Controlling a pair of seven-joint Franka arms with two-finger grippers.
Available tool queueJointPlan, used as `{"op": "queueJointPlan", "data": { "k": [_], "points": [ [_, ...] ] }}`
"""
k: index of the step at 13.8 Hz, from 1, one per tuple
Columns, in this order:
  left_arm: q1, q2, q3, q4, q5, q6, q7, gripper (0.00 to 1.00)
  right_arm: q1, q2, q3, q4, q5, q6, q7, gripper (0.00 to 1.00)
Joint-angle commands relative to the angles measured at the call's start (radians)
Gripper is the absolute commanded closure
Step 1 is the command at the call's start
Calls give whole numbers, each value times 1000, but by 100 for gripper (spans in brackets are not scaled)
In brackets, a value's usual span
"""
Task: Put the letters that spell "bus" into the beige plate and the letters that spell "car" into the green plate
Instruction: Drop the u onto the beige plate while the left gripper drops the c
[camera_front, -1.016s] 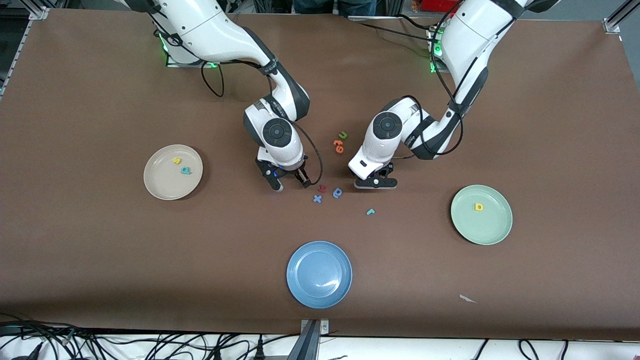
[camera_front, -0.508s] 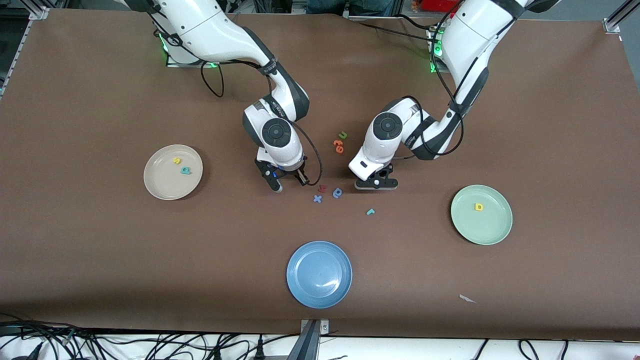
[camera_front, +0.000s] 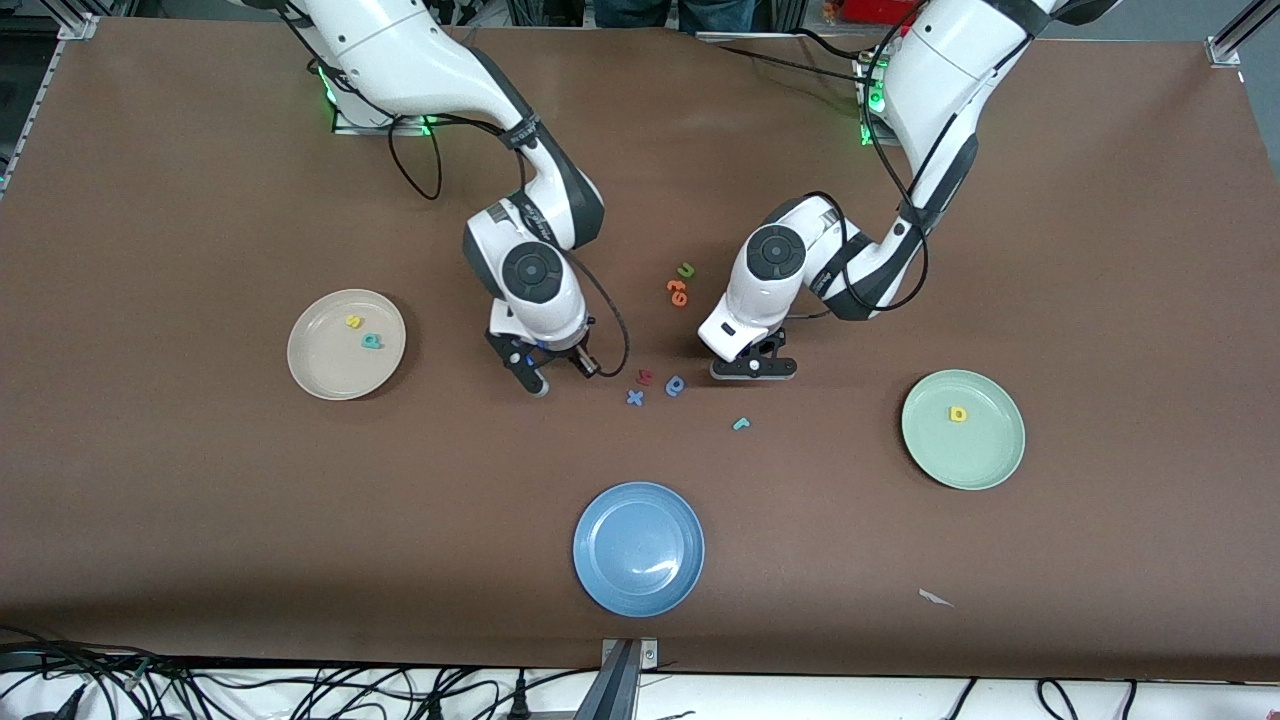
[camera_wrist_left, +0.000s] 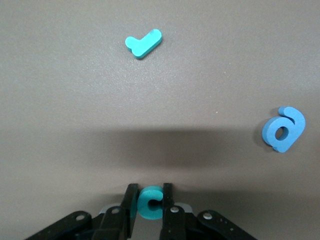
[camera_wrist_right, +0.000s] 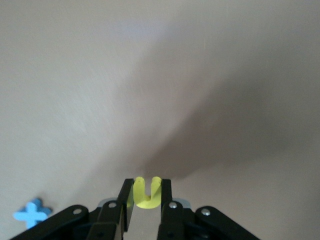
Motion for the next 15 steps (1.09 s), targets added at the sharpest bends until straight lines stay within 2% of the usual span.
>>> {"op": "queueJointPlan", "data": {
  "k": [1, 3, 6, 9, 11, 15],
  "points": [
    [17, 18, 6, 25, 41, -5, -11, 83, 2, -50, -62, -3, 0, -118, -176, 98],
    [61, -1, 5, 28, 41, -33, 58, 84, 2, -64, -105, -3, 4, -233, -300, 98],
    [167, -20, -2, 75, 39, -136, 233, 84, -3, -107, -191, -59, 7, -299, -525, 98],
    [268, -20, -3, 145, 38, -234, 423, 84, -4, -187, -304, -213, 17, -246, -786, 98],
    [343, -20, -3, 167, 36, -248, 558, 84, -15, -196, -373, -261, 21, -232, -962, 98],
    [457, -11, 5, 187, 41, -248, 760, 83, -157, -147, -381, -264, 102, -230, -1244, 96]
  ]
}}
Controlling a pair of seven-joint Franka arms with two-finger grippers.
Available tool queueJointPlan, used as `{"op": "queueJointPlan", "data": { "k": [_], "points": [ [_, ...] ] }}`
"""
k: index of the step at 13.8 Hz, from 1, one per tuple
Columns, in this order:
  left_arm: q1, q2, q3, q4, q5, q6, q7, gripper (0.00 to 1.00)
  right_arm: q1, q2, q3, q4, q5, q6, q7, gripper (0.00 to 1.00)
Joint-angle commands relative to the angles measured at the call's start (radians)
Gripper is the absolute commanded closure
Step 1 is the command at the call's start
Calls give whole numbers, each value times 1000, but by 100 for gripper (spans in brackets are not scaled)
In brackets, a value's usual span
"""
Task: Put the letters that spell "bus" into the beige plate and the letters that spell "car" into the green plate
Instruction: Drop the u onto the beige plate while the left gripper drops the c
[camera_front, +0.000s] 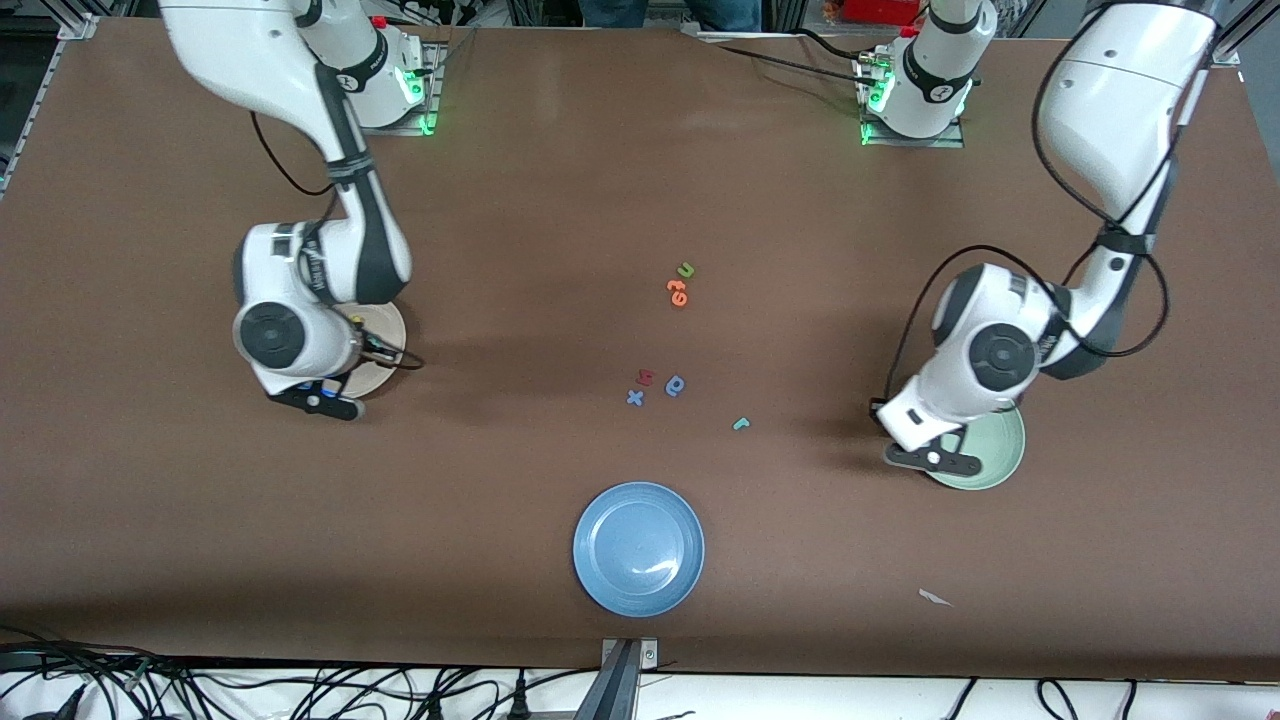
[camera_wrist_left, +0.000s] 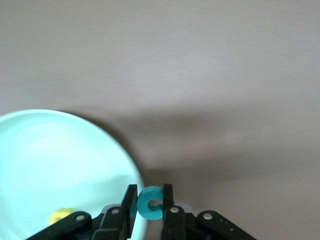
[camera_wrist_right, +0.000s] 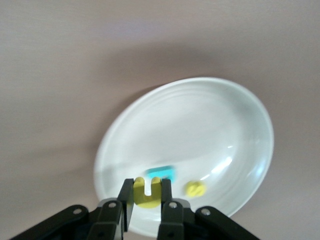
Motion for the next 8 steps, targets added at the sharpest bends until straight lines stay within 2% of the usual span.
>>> {"op": "queueJointPlan", "data": {
  "k": [1, 2, 3, 4, 5, 6, 7, 8],
  "points": [
    [69, 8, -9, 13, 38, -21, 136, 82, -53, 28, 11, -23, 42, 29, -111, 92],
    [90, 17, -4, 14, 40, -21, 179, 72, -61, 45, 11, -23, 42, 55, -123, 92],
    [97, 23, 0, 16, 53, -18, 211, 56, -69, 48, 12, -25, 42, 56, -129, 92],
    [97, 25, 2, 16, 92, -17, 230, 1, -69, 49, 12, -25, 42, 58, -133, 91],
    [89, 23, -1, 19, 103, -17, 218, 0, -70, 51, 12, -23, 42, 59, -133, 81],
    [87, 23, -4, 22, 94, -17, 210, 0, -69, 56, 12, -23, 42, 59, -131, 56],
    [86, 23, -6, 31, 74, -17, 183, 0, -69, 57, 12, -17, 42, 58, -126, 12],
    [78, 25, -9, 33, 64, -17, 157, 0, -67, 53, 12, -13, 42, 49, -119, 0]
  ]
}}
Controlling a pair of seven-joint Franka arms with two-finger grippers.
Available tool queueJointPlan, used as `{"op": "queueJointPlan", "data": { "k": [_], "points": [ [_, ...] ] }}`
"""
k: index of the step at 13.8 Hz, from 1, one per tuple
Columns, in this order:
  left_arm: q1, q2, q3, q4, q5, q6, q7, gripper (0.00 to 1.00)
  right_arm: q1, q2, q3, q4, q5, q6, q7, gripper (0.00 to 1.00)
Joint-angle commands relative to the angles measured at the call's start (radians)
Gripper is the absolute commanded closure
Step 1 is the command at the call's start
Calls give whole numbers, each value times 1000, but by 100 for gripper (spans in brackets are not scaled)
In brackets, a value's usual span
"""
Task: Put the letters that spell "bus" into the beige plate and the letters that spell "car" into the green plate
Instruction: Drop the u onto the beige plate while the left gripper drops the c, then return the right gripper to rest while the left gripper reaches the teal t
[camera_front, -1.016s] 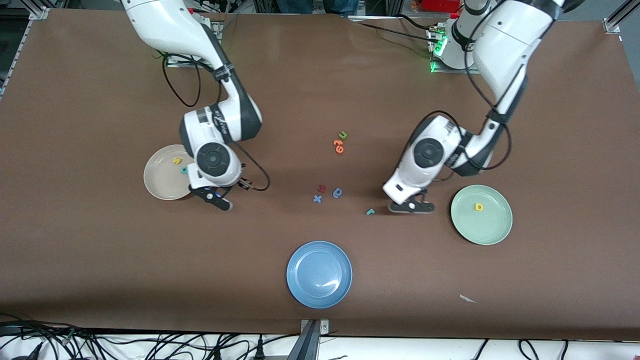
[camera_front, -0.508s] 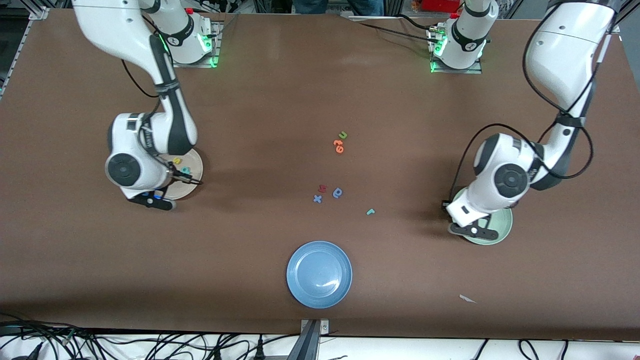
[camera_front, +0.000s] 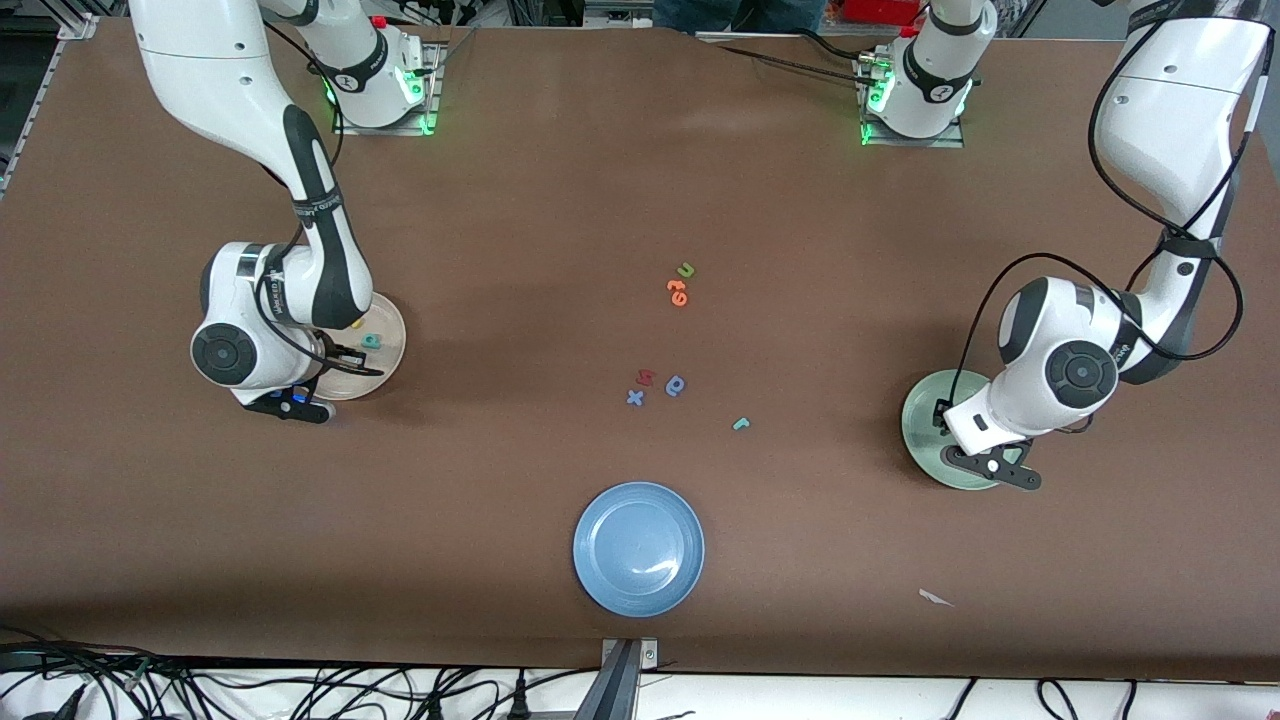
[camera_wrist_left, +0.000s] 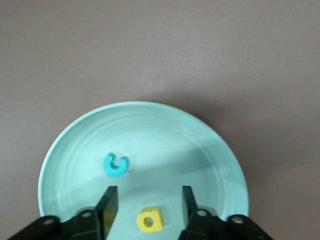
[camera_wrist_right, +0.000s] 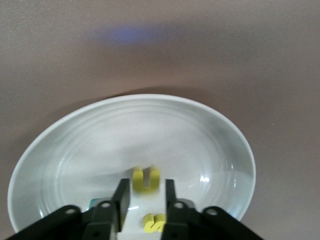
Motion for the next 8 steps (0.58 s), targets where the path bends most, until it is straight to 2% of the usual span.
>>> {"op": "queueJointPlan", "data": {
  "k": [1, 4, 7, 8],
  "points": [
    [-29, 15, -12, 29, -31, -12, -103, 0, 3, -19, 2, 10, 18, -10, -6, 0],
    [-168, 50, -12, 81, -138, -12, -336, 0, 9, -83, 7, 57, 17, -101, -18, 0],
    [-280, 76, -12, 114, -140, -12, -573, 0, 20, -157, 28, 115, 11, -126, -17, 0],
    [-303, 85, -12, 124, -142, -12, -626, 0, 35, -201, 27, 134, 14, -187, -18, 0]
  ]
}}
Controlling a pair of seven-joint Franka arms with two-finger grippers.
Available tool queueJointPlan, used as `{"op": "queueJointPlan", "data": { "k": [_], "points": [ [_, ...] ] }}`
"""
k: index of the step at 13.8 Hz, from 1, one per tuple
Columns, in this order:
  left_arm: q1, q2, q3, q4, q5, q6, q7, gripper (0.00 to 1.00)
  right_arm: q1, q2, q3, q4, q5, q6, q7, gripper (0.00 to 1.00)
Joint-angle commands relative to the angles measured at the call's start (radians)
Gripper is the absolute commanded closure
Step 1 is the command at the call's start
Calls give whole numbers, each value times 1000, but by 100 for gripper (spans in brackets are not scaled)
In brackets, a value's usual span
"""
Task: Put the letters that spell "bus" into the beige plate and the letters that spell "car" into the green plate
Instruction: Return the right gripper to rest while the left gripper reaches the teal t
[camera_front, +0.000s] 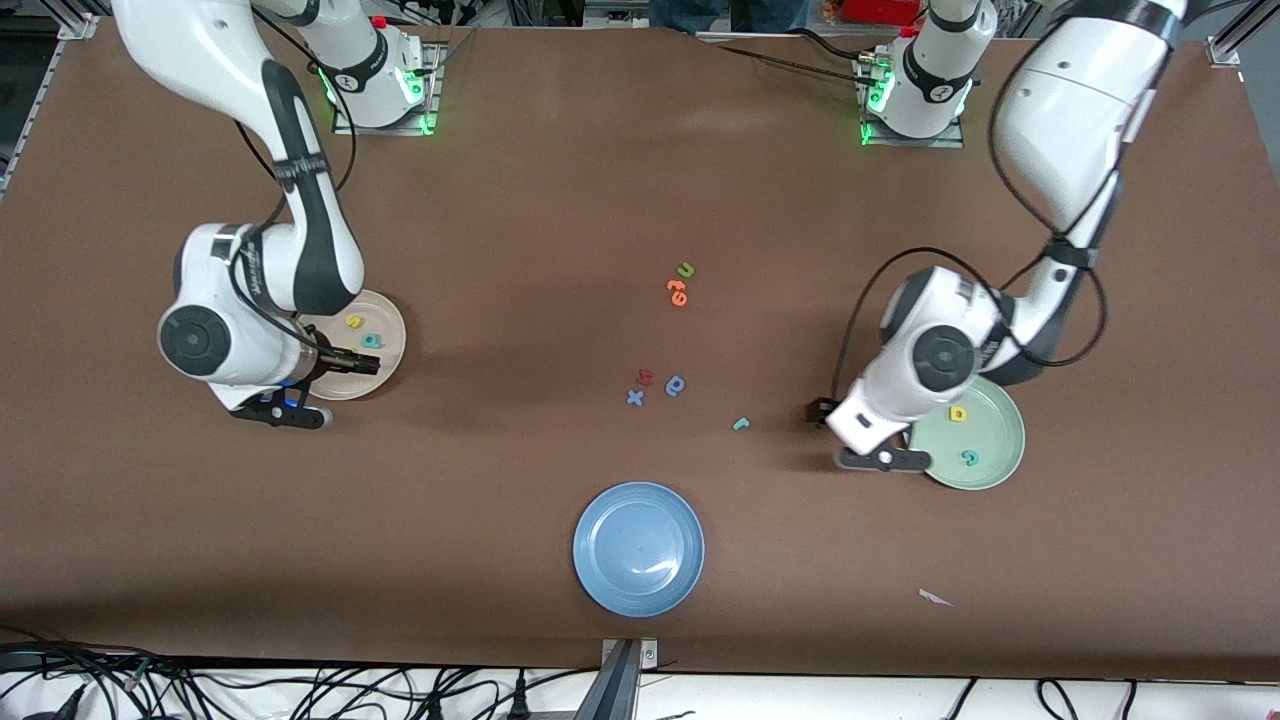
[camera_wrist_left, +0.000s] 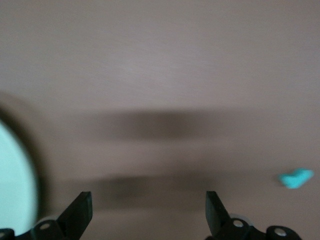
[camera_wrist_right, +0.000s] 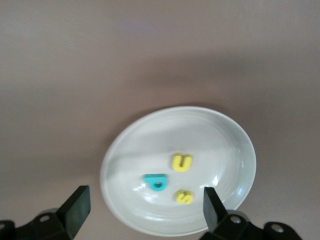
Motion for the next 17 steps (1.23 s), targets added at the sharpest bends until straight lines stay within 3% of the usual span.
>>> {"op": "queueJointPlan", "data": {
  "k": [1, 4, 5, 6, 9, 11, 14, 17],
  "points": [
    [-66, 47, 10, 60, -20, -14, -146, 0, 16, -112, 5, 65, 13, -157, -20, 0],
    [-141, 90, 13, 95, -15, -6, -321, 0, 35, -129, 8, 255, 11, -377, -17, 0],
    [-160, 102, 14, 109, -14, -6, -361, 0, 15, -167, 38, 259, 11, -367, -14, 0],
    [-171, 113, 14, 121, -12, -4, -386, 2, -64, -207, 110, 260, -10, -359, -18, 0],
    [-200, 152, 19, 157, -9, 31, -438, 4, -210, -354, 288, 260, -273, -353, -18, 0],
    [-212, 168, 21, 175, -7, 31, -447, 7, -318, -425, 362, 211, -268, -380, -20, 0],
    [-224, 185, 33, 195, -4, 31, -458, 15, -404, -523, 362, 75, -136, -374, -18, 0],
    [-237, 206, 50, 232, -4, 29, -457, 21, -449, -554, 380, 44, -142, -351, -17, 0]
  ]
}}
